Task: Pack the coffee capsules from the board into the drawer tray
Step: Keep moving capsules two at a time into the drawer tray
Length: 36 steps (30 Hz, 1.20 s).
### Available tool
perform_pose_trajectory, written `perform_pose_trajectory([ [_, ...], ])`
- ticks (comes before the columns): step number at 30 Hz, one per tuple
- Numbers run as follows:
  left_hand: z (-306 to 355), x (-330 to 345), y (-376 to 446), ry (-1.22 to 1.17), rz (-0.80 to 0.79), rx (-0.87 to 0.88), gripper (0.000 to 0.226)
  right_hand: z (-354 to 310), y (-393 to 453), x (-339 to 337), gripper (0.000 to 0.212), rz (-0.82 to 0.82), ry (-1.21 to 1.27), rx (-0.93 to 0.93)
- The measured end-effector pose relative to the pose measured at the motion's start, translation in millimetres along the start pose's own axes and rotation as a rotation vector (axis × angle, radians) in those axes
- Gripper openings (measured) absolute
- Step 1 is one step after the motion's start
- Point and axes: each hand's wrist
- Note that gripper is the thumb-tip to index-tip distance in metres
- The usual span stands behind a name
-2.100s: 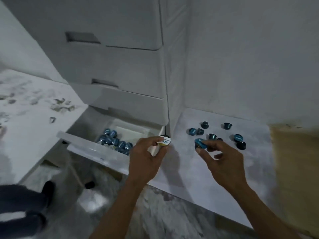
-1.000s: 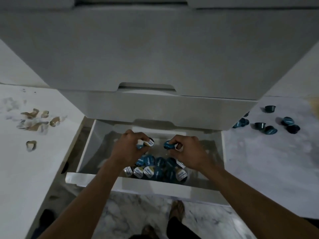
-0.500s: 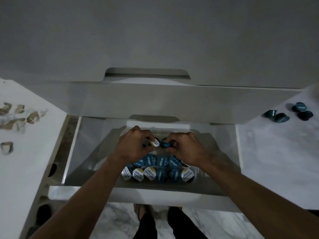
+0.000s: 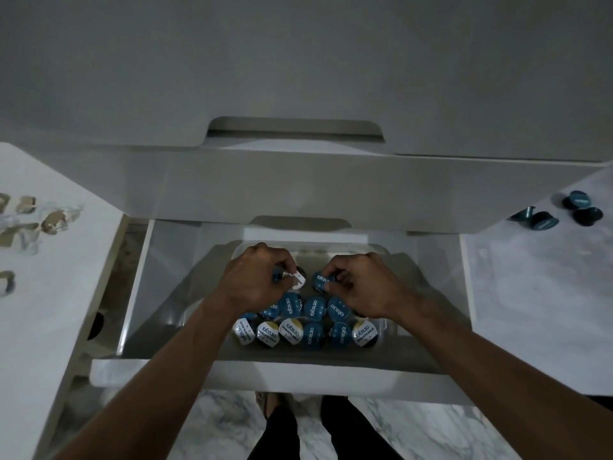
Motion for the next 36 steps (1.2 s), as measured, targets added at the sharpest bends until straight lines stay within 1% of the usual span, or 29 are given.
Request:
perform_pose_trajectory([
  [11,3,2,-2,0.026,-0.001,0.001,0.014,0,2,8,0.019,0.013,0.021,-0.016],
  [15,5,-5,-5,0.026,0.061,0.000,0.019,-5,0,2,0.019,0.122,0.041,-0.047],
  [18,10,-14,-12,-0.019,0.150,-0.002,0.029,-10,-5,-4,0.028,0.221,0.120,-0.039],
  [20,16,-20,-22,-0.073,0.209,-0.012,0.036,-12,-11,-7,0.035,0.254,0.188,-0.033],
  [24,36,-33,-49,-0.122,0.254,-0.028,0.042,-22,-34,-19,0.047,0.265,0.282,-0.021],
  [28,64,-39,-76,-0.175,0.304,-0.033,0.041,-34,-63,-33,0.050,0.286,0.307,-0.028],
  [32,94,-36,-92,-0.203,0.333,0.025,0.033,-43,-102,-51,0.045,0.358,0.370,0.011],
  [34,112,-29,-97,-0.214,0.370,0.055,0.031,-45,-128,-62,0.041,0.408,0.363,0.030],
  [36,138,-17,-101,-0.262,0.398,0.078,0.030,-40,-156,-73,0.041,0.459,0.340,0.038],
])
Point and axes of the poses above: each hand's wrist, its own y-axis towards the middle knuckle, its own x-axis out of the palm, z = x × y, and after that the axes turned 1 degree about -y, right-handed
